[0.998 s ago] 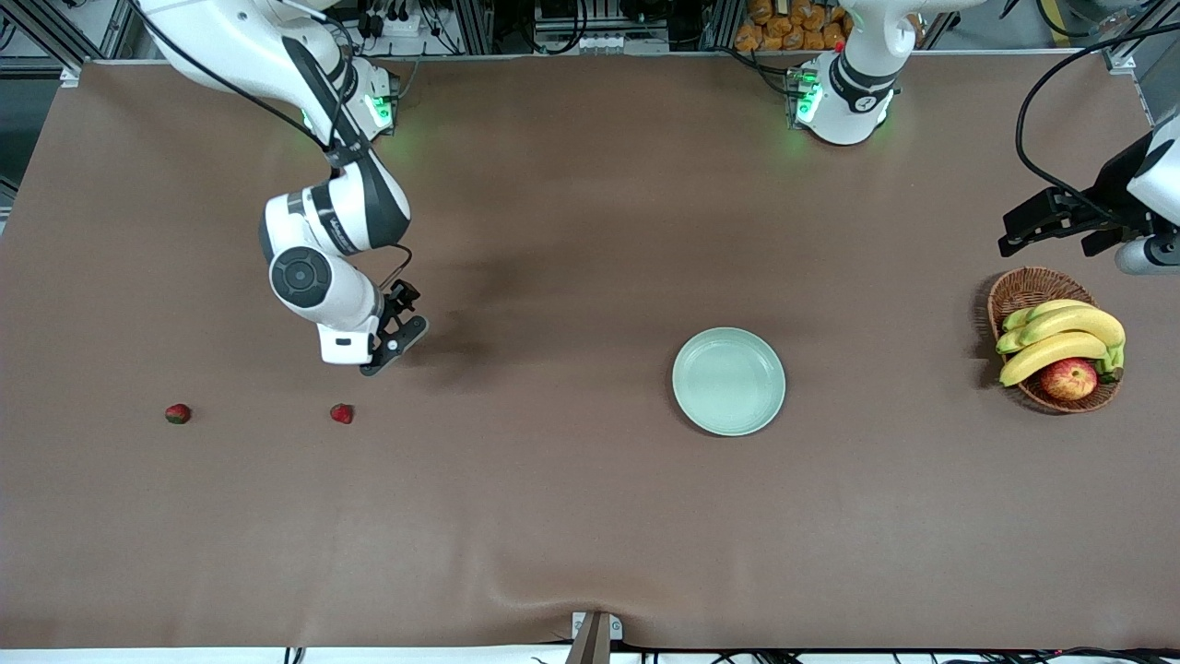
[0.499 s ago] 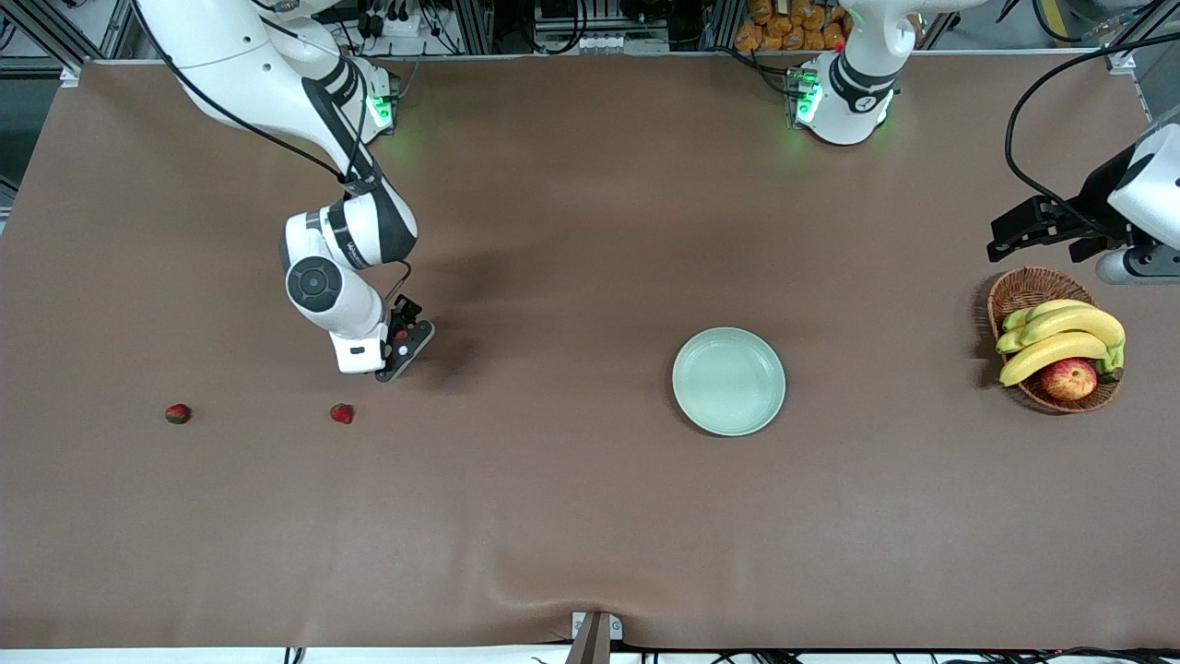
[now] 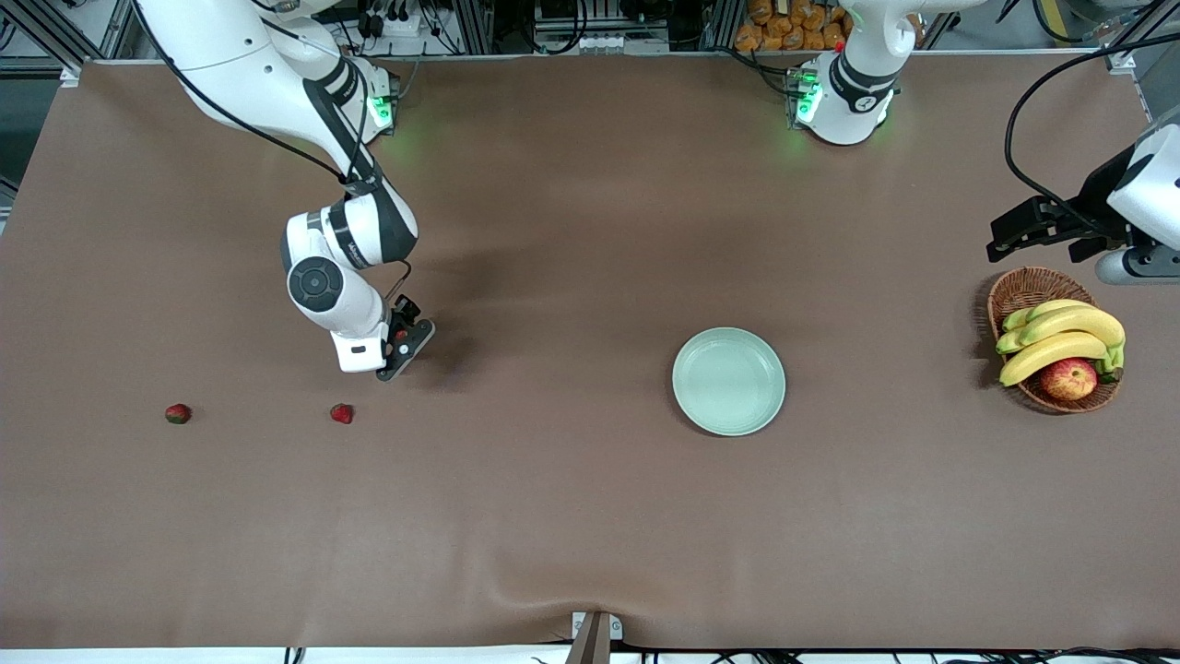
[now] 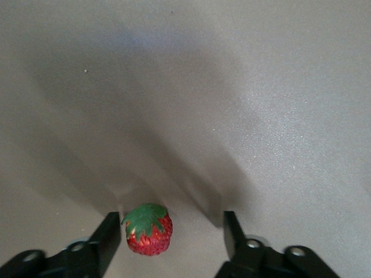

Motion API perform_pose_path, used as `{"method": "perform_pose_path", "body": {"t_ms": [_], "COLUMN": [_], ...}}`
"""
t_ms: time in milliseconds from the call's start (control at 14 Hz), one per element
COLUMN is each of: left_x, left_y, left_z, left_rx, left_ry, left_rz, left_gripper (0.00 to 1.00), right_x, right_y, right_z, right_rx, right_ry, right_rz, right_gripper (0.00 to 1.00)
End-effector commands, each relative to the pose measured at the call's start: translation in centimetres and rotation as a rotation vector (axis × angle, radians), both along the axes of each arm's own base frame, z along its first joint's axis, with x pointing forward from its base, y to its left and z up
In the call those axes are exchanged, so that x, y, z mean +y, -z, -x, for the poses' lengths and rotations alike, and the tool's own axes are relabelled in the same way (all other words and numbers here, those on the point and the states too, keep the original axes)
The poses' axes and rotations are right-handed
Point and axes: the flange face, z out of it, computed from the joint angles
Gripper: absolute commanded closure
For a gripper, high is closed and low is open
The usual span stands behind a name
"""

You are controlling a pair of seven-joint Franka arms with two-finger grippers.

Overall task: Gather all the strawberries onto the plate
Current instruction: 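Reach the right gripper down and grasp the nearest red strawberry, then lift the strawberry with the right gripper and carry it toward the plate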

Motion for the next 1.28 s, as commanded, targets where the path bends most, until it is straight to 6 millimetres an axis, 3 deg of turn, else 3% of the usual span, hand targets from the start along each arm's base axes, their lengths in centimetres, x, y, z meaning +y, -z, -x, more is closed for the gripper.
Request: {"method": "perform_pose_path", "body": {"t_ms": [0,356,570,713,855,998,1212], "left_x": [-0.2,-0.3,-0.2,-0.1,-0.1,-0.2,-0.3], "left_y": [0.0,-0.1,0.1,0.2,0.2,0.3,0.3], "left_z": [0.0,0.0,-0.1,-0.1,-0.1,-0.1,-0.1], "left_rx": [0.007,0.004,0.009,0.01,0.011,0.012,0.012], "left_ry": [0.003,0.003,0.003,0.003,0.001,0.003,0.004], "left_rz": [0.006,0.006,0.006,0.006,0.007,0.006,0.007], "left_gripper": [0.0,0.0,0.0,0.0,0.0,0.0,0.0], "right_x": [-0.6,-0.3,1.0,4.2,7.2,10.9,15.2], "right_y": [-0.2,-2.2,-4.6,-7.4,-8.5,-8.9,-7.7], "right_z": [0.7,0.0,-2.0,-3.6,-4.8,-4.9,-4.4], "right_rx": [0.005,0.0,-0.007,-0.032,-0.052,-0.061,-0.006], "right_ry": [-0.011,0.007,0.104,0.174,0.248,0.319,0.472], "right_rz": [-0.01,-0.015,-0.035,-0.039,-0.043,-0.066,-0.128], "right_gripper": [0.96,1.0,1.0,1.0,1.0,1.0,1.0]}}
